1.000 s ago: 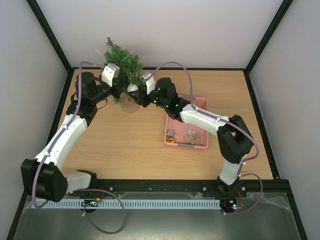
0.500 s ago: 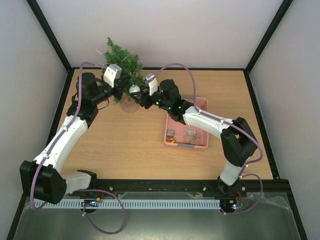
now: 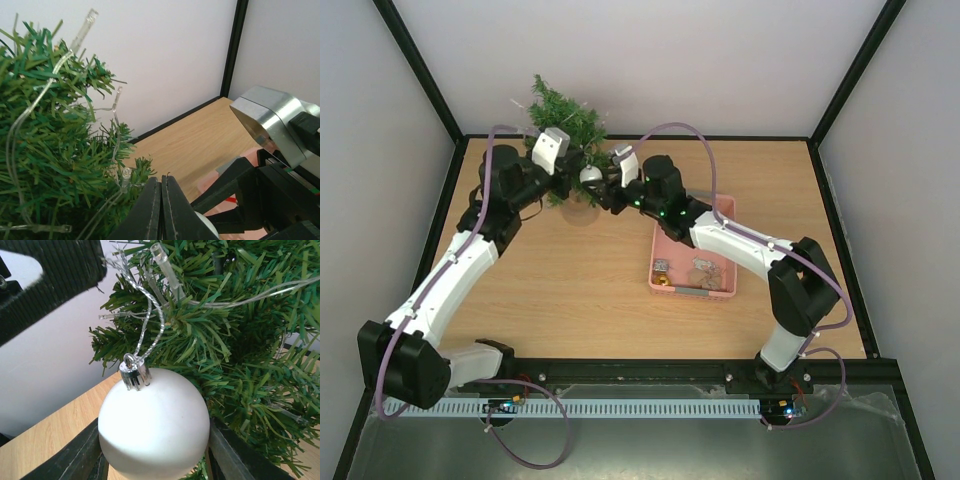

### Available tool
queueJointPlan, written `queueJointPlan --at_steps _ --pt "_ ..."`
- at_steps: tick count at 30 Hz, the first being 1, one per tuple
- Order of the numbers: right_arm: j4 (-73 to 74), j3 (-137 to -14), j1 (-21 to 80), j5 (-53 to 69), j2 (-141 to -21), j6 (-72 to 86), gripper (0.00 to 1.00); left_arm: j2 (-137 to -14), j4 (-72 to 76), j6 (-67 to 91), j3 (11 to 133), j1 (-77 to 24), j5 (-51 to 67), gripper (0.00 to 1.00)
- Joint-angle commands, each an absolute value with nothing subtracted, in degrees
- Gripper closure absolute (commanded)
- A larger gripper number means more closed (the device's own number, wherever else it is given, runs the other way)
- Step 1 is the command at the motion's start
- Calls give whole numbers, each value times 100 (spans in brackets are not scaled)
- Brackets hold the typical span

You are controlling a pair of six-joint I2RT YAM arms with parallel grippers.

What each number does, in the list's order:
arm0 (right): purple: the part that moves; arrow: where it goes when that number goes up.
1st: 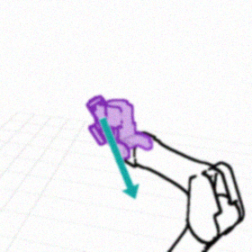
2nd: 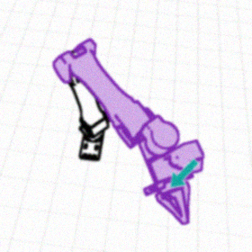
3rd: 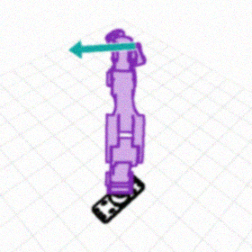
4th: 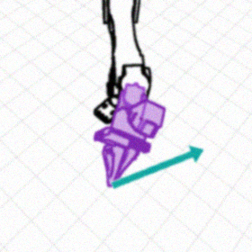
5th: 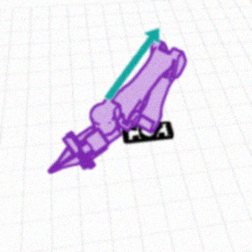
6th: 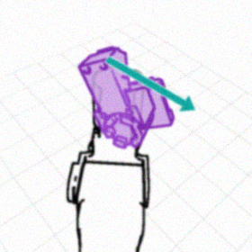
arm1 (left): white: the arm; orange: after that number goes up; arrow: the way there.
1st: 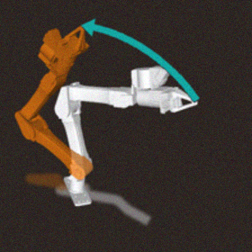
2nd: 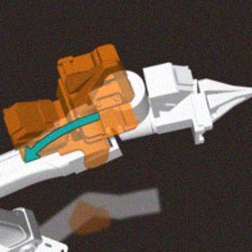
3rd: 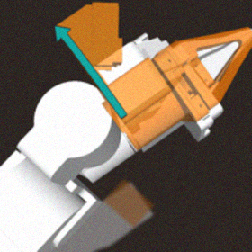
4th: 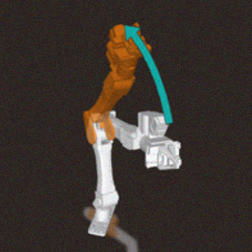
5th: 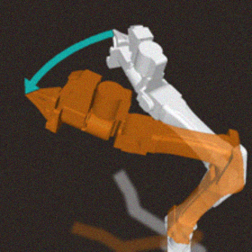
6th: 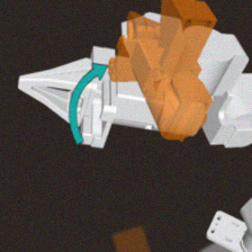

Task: Decorate the small christmas tree
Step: Hang the decoration item on the Christmas tree.

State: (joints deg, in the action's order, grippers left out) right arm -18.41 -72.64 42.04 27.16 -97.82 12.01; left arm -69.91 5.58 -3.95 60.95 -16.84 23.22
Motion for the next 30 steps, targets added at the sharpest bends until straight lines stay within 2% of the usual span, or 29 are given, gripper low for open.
queueJointPlan --at_steps 1,30 --pt "-1746 -7537 4136 2707 -9738 1220 55 -7051 646 -513 6390 -1708 2133 98" --pt "-1657 -7732 4095 2911 -9974 1274 55 -7270 516 -740 6557 -1728 2046 98"
